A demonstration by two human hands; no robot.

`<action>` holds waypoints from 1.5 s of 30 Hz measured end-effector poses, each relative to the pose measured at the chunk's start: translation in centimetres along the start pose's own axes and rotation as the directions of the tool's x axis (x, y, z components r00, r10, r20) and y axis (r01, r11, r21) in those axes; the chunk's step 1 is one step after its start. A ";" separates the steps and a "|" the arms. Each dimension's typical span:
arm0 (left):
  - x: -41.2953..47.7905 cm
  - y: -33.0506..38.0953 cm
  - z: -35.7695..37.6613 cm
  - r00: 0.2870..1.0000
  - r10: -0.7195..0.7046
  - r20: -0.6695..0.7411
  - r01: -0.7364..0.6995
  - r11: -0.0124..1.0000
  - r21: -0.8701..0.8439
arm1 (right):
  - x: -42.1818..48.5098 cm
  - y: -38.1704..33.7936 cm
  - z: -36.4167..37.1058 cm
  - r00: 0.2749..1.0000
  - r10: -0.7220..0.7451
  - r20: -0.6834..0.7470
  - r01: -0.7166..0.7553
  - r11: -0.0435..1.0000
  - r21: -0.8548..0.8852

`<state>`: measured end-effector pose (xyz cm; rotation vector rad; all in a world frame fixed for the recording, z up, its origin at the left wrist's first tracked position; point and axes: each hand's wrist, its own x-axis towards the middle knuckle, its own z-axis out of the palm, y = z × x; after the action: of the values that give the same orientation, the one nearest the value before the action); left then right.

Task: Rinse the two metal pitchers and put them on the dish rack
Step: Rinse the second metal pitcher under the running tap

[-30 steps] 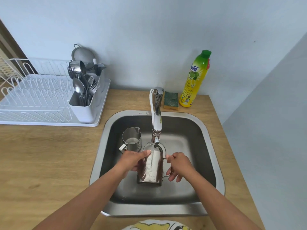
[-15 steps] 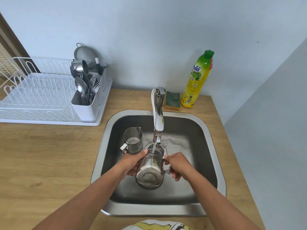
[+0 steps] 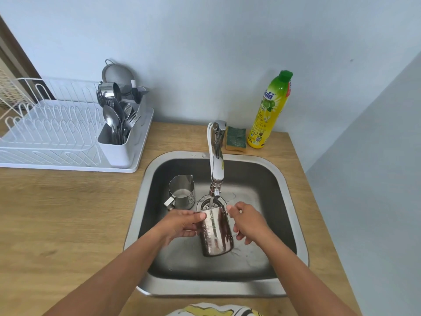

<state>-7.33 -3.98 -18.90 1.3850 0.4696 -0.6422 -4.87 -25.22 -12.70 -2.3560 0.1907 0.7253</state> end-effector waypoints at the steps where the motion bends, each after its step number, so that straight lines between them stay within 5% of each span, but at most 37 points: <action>1: 0.0 0.1 0.1 1.000 -0.002 0.022 0.002 1.000 -0.006 | -0.2 -0.1 -0.4 0.999 -0.018 -0.029 0.017 0.999 -0.050; 8: 0.0 1.0 1.8 0.993 0.063 0.098 -0.063 0.998 -0.010 | -0.8 0.0 -2.2 0.977 -0.159 -0.139 0.137 0.978 -0.156; 13: -0.1 2.2 2.9 0.961 0.273 -0.042 -0.271 0.961 0.056 | -0.4 0.6 -2.4 0.957 -0.214 -0.195 0.215 0.976 -0.015; 17: -0.5 3.1 2.6 0.879 0.453 -0.149 -0.405 0.874 0.269 | 1.0 1.5 -1.3 0.949 -0.230 -0.216 0.266 0.952 0.150; 24: -2.8 4.1 1.6 0.744 0.616 -0.257 -0.433 0.739 0.516 | 1.8 0.4 0.9 0.958 -0.205 -0.200 0.279 0.820 0.499; 33: -5.1 4.9 0.6 0.673 0.680 -0.292 -0.386 0.659 0.645 | 1.9 -0.5 3.2 0.969 -0.241 -0.058 0.222 0.743 0.631; 39: -5.1 4.3 0.0 0.746 0.575 -0.335 -0.263 0.717 0.646 | 0.5 0.0 3.2 0.977 -0.207 0.046 0.144 0.807 0.572; 45: -4.4 2.8 1.0 0.898 0.327 -0.294 -0.203 0.902 0.382 | -0.2 1.2 1.1 0.990 -0.137 0.017 0.120 0.919 0.376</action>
<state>-8.83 -4.14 -13.80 1.8755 0.4482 -0.2488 -5.88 -25.45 -13.94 -1.9667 0.1395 0.6137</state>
